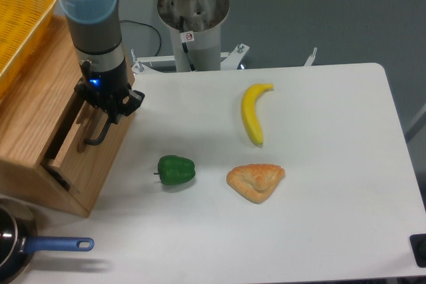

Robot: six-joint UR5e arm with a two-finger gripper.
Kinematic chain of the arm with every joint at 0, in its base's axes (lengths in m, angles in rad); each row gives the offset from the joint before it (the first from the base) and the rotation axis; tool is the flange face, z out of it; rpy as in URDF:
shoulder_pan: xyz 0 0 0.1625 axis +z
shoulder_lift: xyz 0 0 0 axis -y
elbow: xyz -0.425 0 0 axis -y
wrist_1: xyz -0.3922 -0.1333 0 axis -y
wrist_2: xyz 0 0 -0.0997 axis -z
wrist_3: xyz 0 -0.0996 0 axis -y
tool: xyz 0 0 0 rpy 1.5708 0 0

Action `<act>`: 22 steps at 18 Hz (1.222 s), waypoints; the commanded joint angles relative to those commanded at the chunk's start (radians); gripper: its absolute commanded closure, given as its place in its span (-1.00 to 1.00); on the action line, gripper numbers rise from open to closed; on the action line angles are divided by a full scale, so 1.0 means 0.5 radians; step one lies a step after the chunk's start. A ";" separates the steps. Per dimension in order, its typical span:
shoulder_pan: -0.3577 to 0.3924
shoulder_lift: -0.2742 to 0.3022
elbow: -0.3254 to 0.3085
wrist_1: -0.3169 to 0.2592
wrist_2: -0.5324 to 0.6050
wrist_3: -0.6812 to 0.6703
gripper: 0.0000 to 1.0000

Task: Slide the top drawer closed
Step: 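Keep pushing the drawer front until flush with the cabinet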

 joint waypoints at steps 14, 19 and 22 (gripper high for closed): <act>-0.071 -0.034 0.003 -0.003 -0.049 -0.003 0.65; -0.055 -0.055 0.064 0.006 -0.043 -0.003 0.53; 0.055 -0.092 0.123 0.037 0.027 0.027 0.01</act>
